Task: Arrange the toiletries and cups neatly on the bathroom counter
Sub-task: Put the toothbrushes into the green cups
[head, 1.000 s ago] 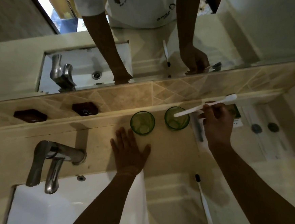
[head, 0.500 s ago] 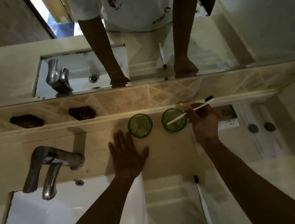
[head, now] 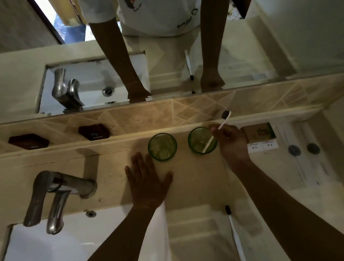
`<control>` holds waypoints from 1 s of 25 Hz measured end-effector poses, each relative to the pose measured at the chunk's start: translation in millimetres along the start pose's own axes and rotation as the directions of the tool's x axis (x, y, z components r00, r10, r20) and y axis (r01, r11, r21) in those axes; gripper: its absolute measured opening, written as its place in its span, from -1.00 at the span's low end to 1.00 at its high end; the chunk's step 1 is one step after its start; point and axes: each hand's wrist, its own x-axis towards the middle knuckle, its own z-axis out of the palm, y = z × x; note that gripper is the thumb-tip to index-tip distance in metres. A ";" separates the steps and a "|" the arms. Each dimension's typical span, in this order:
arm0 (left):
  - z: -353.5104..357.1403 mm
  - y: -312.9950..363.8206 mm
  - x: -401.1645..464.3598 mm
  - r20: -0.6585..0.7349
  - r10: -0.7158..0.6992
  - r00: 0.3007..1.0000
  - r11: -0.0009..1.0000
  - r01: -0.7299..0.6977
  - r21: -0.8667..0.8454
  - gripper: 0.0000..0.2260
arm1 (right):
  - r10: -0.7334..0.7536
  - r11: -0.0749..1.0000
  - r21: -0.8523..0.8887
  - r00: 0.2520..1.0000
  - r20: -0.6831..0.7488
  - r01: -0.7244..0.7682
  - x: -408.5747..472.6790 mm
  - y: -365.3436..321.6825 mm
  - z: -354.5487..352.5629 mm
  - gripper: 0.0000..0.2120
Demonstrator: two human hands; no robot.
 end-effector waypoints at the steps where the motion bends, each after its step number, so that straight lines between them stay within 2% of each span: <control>1: -0.1 0.0 -0.2 0.002 0.001 1.000 1.000 -0.001 -0.002 -0.12 | -0.009 0.999 -0.031 1.000 0.005 0.009 1.2 0.6 0.8 -0.87; 4: -0.6 0.5 0.0 0.004 0.001 1.000 1.000 0.000 -0.006 -0.12 | -0.003 1.000 -0.011 1.000 0.020 0.004 1.7 1.8 -0.5 -0.82; 7: -1.9 1.2 -0.4 0.004 -0.001 1.000 1.000 0.001 0.004 -0.12 | -0.057 0.996 -0.068 0.998 -0.016 0.056 0.3 4.6 -2.6 -0.80; 10: -2.4 1.2 -0.2 0.011 -0.005 1.000 1.000 0.005 0.000 -0.12 | -0.005 0.997 -0.079 0.997 -0.074 -0.001 1.5 5.5 -0.5 -0.83; 17: 2.4 0.0 1.2 -0.015 0.002 1.000 1.000 -0.002 -0.012 -0.12 | 0.095 0.995 -0.009 0.994 -0.051 -0.095 8.8 0.4 3.5 -0.88; 20: 5.5 -1.5 1.6 -0.016 0.000 1.000 1.000 -0.001 -0.024 -0.11 | 0.080 0.994 -0.072 0.996 -0.034 -0.082 10.4 -1.3 3.9 -0.91; 25: 5.2 -0.8 1.6 0.004 -0.009 1.000 1.000 0.009 -0.019 -0.11 | 0.054 0.983 -0.172 0.998 -0.043 -0.060 12.7 -2.1 1.6 -0.85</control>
